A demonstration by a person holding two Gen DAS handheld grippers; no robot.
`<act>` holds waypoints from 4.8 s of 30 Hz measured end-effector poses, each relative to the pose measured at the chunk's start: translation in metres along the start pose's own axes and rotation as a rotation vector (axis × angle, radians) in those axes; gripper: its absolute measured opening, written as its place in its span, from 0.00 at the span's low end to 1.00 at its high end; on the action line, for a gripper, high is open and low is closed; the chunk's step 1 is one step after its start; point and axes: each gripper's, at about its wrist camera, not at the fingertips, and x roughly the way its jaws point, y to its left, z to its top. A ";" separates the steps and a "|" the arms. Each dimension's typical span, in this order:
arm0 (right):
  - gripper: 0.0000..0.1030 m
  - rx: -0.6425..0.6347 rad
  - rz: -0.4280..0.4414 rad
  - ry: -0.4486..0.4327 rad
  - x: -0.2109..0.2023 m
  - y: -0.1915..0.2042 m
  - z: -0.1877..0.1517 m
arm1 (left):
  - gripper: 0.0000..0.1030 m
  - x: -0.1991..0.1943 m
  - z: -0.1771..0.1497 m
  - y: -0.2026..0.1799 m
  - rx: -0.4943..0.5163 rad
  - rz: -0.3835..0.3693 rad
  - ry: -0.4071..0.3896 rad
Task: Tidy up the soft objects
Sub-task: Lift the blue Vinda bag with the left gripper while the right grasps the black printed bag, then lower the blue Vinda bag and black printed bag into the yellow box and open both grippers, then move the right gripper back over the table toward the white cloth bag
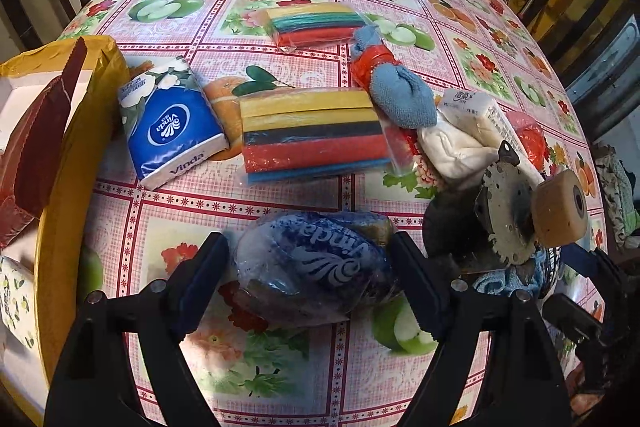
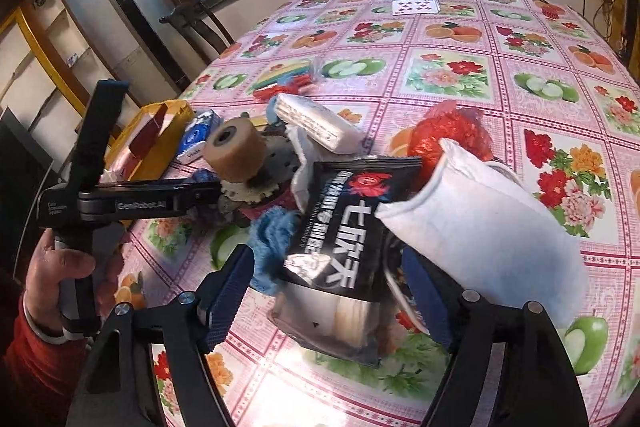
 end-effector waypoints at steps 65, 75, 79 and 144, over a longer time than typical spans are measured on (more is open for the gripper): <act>0.49 -0.079 0.276 -0.152 -0.071 0.062 -0.022 | 0.65 -0.046 -0.045 0.009 0.070 -0.115 -0.059; 0.49 -0.172 0.375 -0.163 -0.049 0.140 0.024 | 0.65 -0.104 -0.033 0.054 0.027 -0.064 -0.174; 0.48 -0.218 0.420 -0.123 -0.013 0.191 0.048 | 0.65 -0.117 -0.029 0.108 -0.048 0.036 -0.199; 0.85 0.003 0.300 -0.226 -0.099 0.065 -0.010 | 0.82 -0.125 -0.054 0.083 -0.027 0.091 -0.394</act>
